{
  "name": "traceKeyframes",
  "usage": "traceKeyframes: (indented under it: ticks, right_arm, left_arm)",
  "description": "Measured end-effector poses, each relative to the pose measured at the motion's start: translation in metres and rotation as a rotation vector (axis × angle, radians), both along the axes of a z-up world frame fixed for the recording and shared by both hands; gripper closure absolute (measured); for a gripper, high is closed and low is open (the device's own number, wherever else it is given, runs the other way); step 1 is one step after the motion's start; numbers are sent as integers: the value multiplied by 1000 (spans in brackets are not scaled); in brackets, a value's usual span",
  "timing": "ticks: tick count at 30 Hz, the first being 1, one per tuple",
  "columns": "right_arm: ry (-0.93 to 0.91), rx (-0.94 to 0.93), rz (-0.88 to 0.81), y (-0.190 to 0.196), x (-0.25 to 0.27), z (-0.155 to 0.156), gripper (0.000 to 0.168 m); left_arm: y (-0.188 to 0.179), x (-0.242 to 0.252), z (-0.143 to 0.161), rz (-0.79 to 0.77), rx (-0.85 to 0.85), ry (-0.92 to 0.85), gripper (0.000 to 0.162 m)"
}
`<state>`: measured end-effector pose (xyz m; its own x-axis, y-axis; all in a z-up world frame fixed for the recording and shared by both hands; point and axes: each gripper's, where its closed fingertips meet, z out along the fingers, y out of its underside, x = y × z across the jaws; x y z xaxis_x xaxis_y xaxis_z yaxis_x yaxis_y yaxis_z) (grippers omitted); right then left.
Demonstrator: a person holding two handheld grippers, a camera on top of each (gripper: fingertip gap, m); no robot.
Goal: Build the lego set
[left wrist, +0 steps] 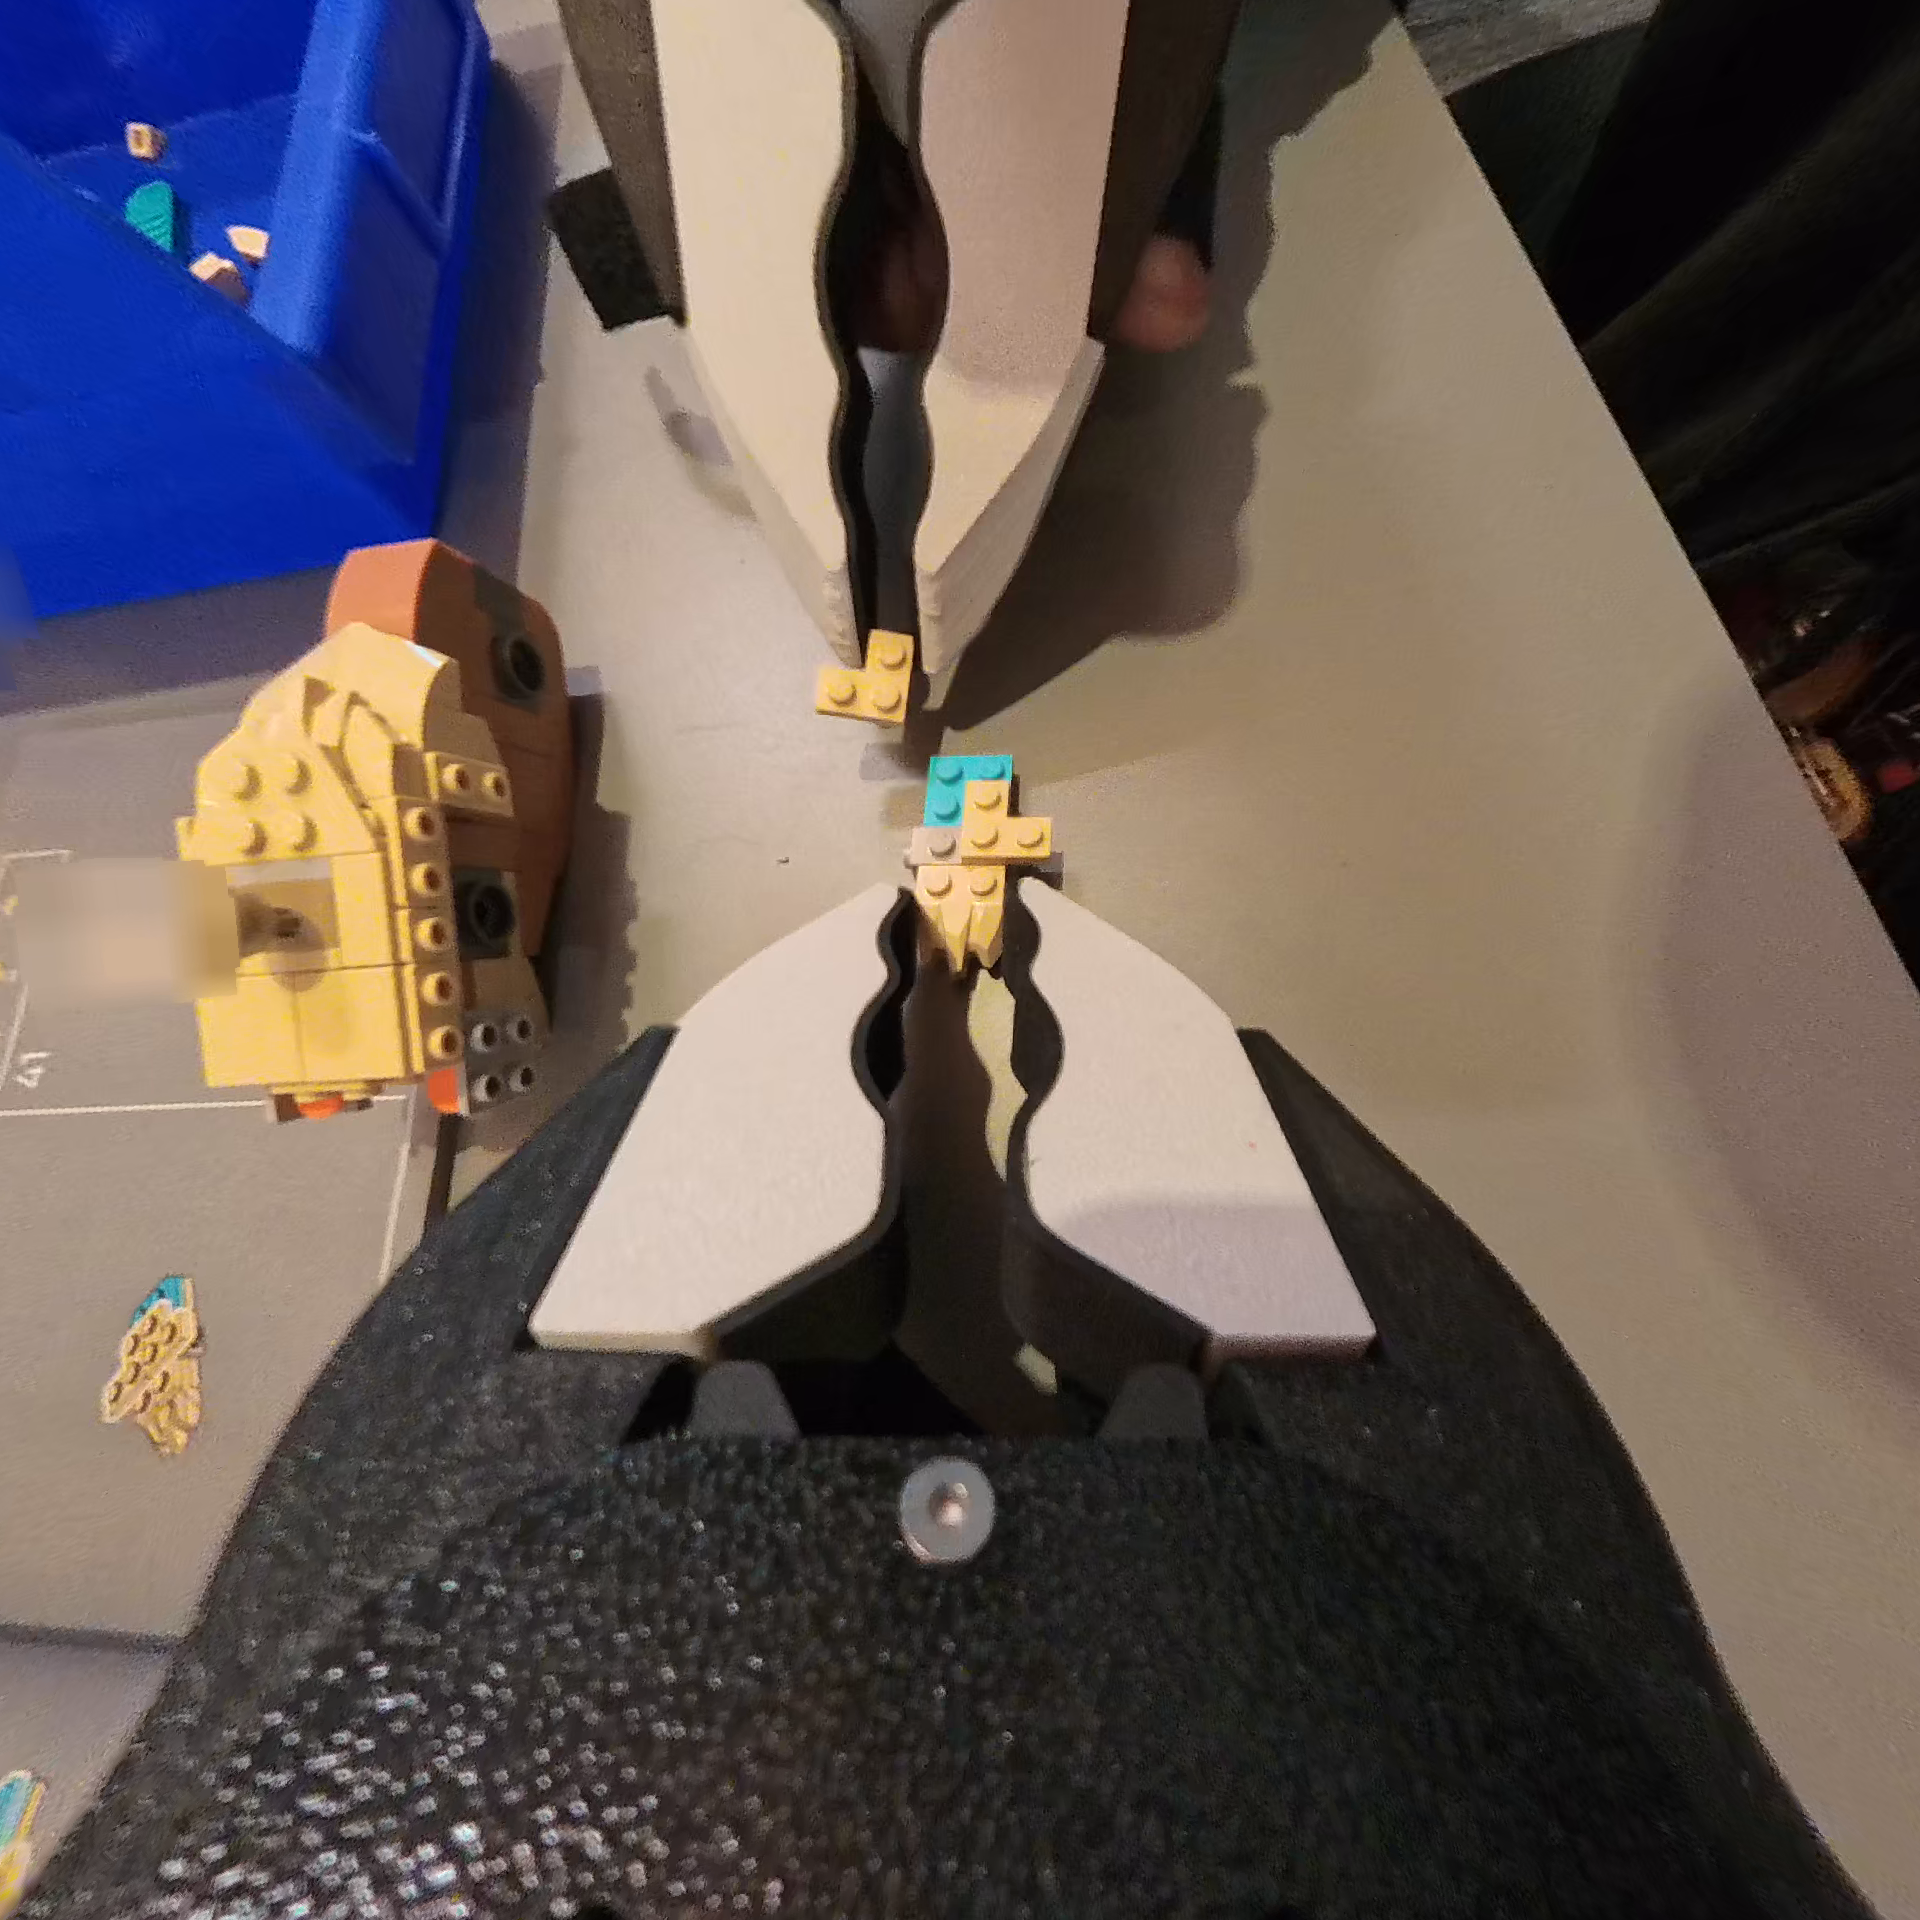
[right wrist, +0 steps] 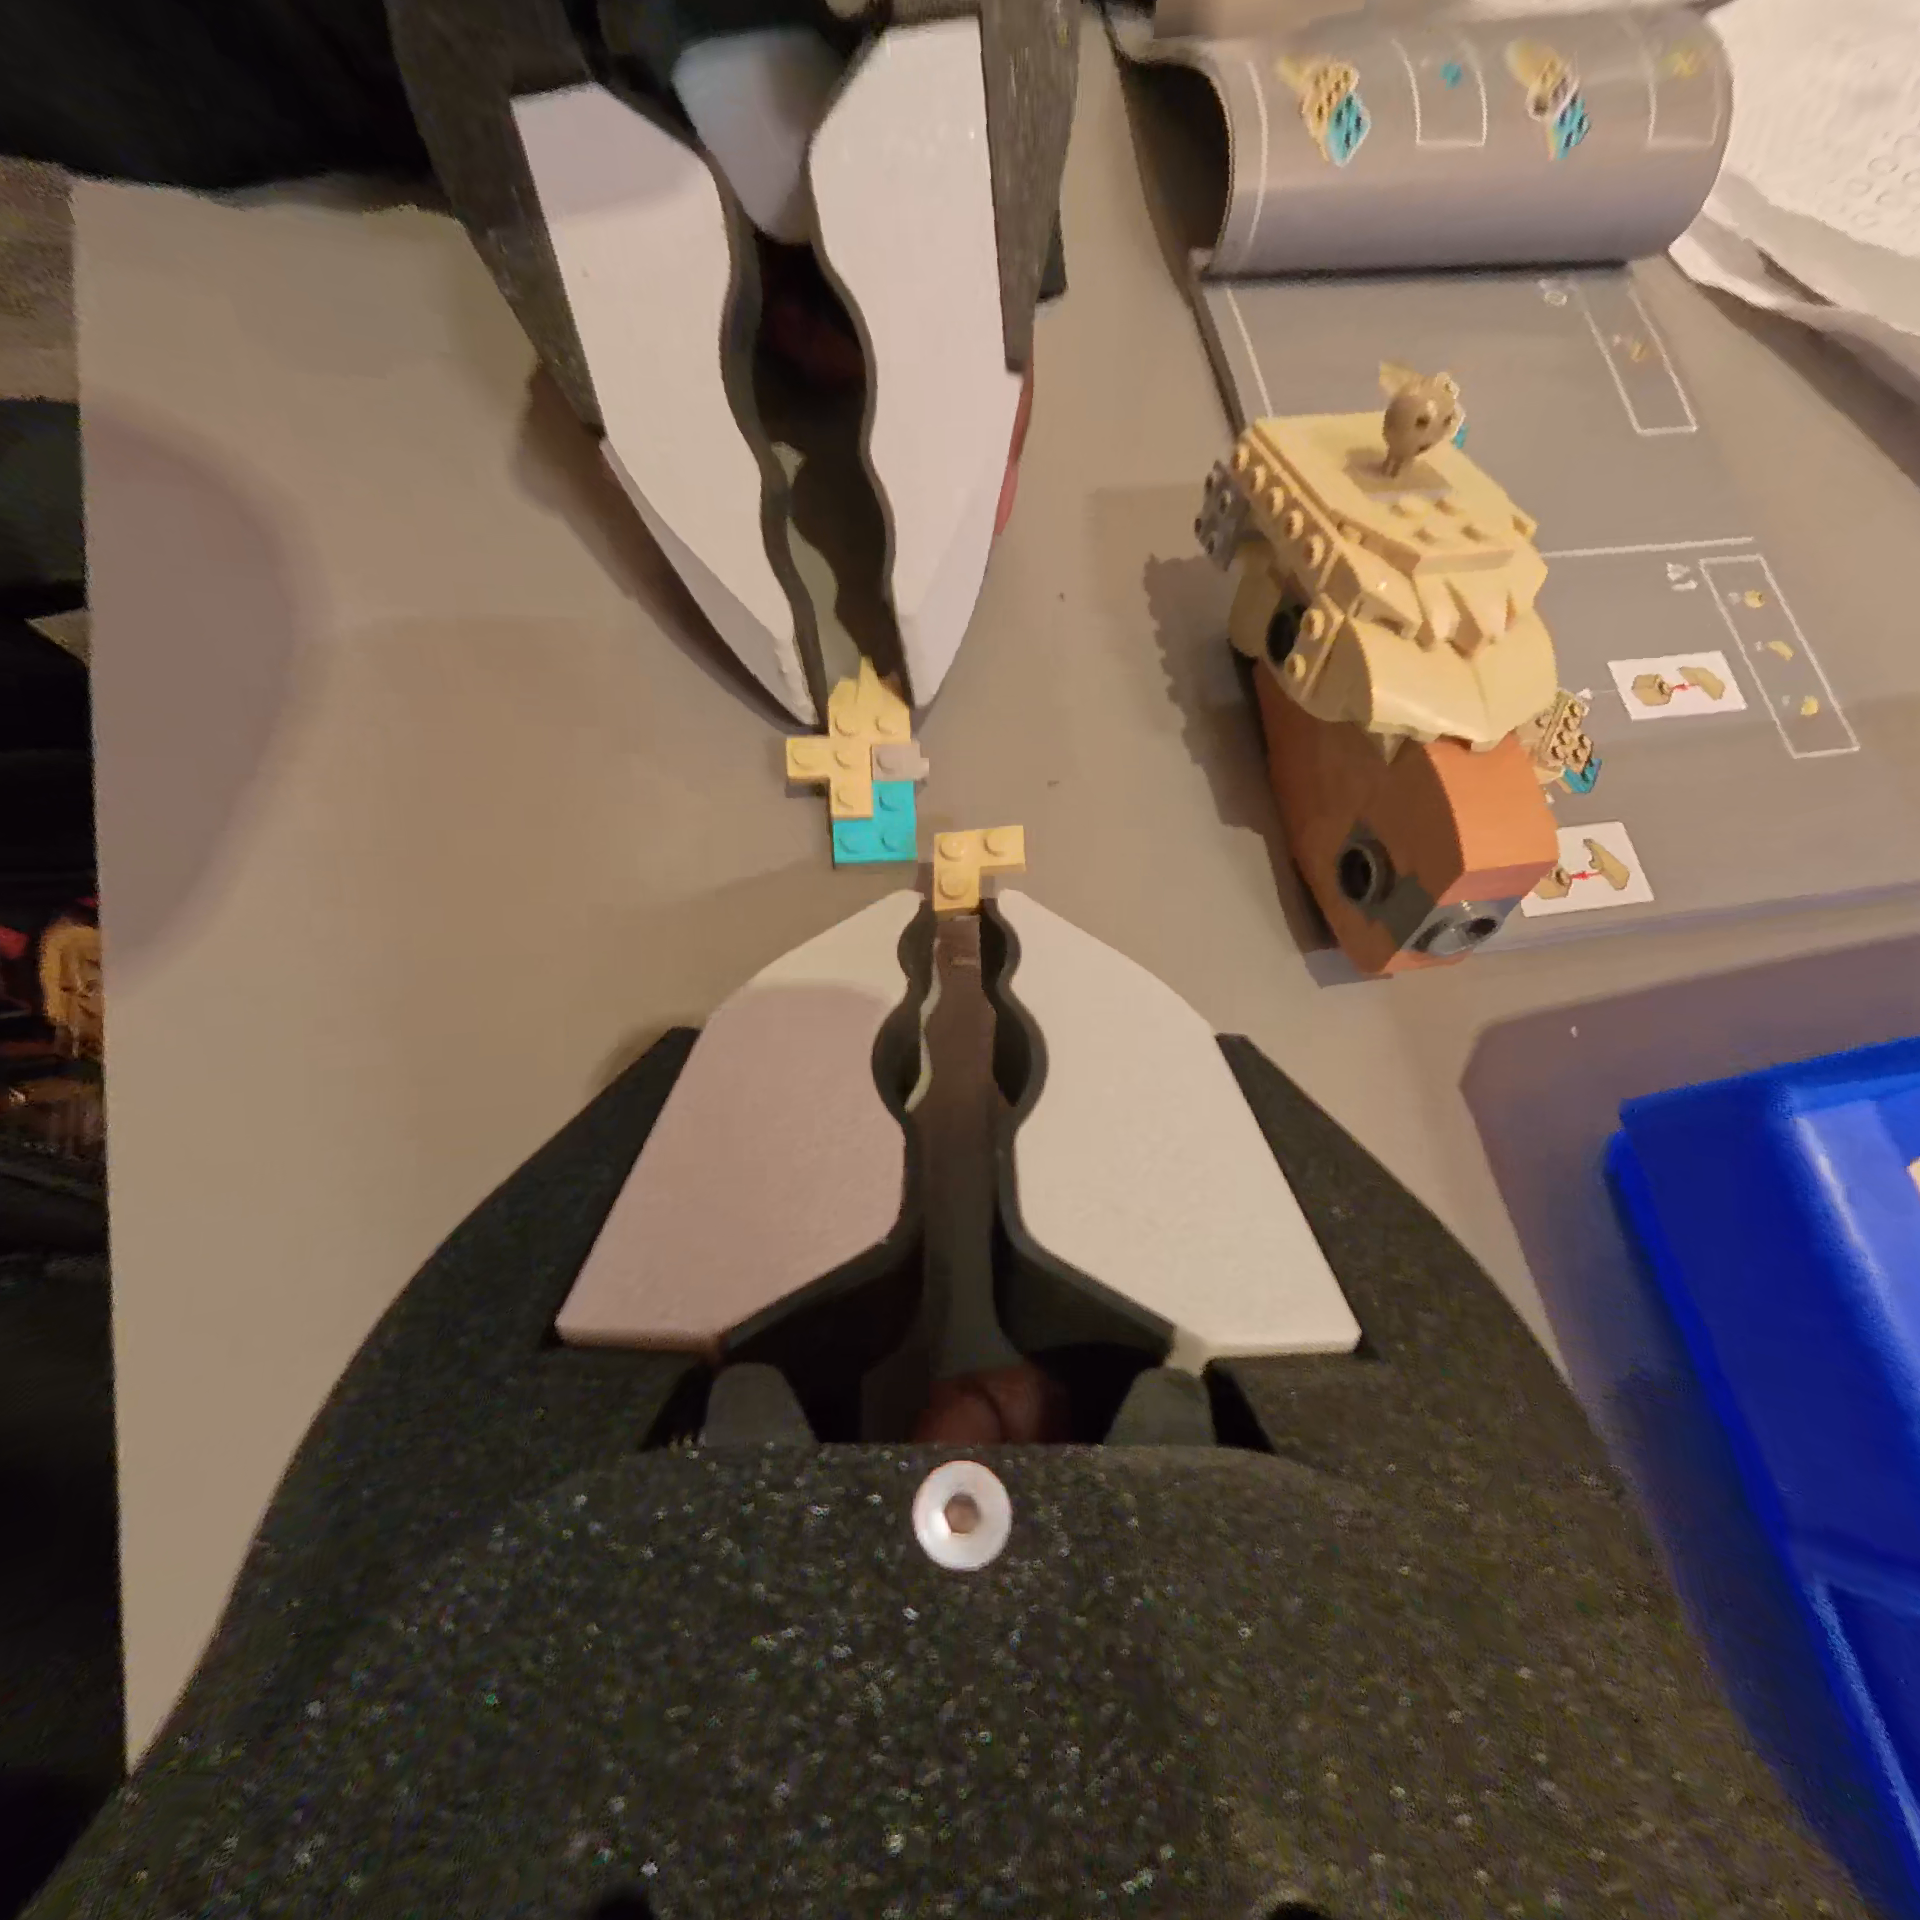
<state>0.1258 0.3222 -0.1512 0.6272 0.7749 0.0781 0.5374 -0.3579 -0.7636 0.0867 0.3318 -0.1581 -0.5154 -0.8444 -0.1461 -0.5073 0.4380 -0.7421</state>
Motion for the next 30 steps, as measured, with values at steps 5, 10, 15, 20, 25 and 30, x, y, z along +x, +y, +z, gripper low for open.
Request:
traceKeyframes:
  ticks: [5, 10, 15, 20, 25, 30]
  right_arm:
    - [-89, 9, -5, -1, 1, -8, 158]
    - [-94, 89, 9, -1, -3, -1, 152]
    - [-162, 227, 90, -4, -19, 3, 150]
    - [-252, 310, 167, 0, -34, 2, 150]
    - [-281, 301, 182, 8, -37, -1, 151]
    - [-279, 245, 206, 8, -39, -4, 154]
  left_arm:
    - [4, -1, 0, 93, 1, 1, 147]
    - [4, -2, -1, 237, -12, 12, 147]
    - [6, -2, -2, 377, -37, 28, 147]
    - [5, -2, -2, 439, -50, 34, 147]
    - [6, -2, -3, 454, -60, 41, 147]
    - [6, -3, -3, 454, -71, 47, 147]
